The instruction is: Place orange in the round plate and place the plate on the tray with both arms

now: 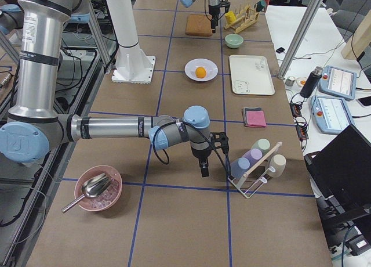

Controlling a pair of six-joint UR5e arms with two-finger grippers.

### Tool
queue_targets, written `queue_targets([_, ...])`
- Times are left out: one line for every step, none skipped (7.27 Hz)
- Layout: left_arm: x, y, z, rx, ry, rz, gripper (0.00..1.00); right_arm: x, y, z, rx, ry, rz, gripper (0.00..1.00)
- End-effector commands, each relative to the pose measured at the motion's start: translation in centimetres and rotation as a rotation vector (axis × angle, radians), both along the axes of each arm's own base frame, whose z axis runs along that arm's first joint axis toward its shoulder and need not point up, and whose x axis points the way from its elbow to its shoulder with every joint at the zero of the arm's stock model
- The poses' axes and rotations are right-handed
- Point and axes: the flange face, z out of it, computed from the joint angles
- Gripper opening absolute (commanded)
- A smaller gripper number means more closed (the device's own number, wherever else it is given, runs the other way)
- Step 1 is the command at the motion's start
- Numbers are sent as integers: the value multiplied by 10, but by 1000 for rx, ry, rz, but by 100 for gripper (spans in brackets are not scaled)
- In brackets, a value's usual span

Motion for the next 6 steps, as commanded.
queue_targets([-141, -13, 50, 27, -72, 68, 99, 8, 8, 10, -30, -17, 13, 100])
queue_targets([-173, -30, 85, 34, -73, 102, 99, 7, 5, -15, -23, -90, 8, 100])
queue_targets([-214, -21, 135, 1, -18, 102, 99, 2, -2, -72, -72, -225, 64, 100])
queue_targets([-240, -7, 198, 7, 20, 107, 99, -5, -19, -137, -160, -322, 225, 100])
queue_targets([-261, 6, 265, 16, 14, 93, 99, -30, -26, -195, -229, -404, 308, 100])
queue_targets([-281, -5, 310, -7, 17, 53, 99, -54, -19, -226, -292, -476, 362, 100])
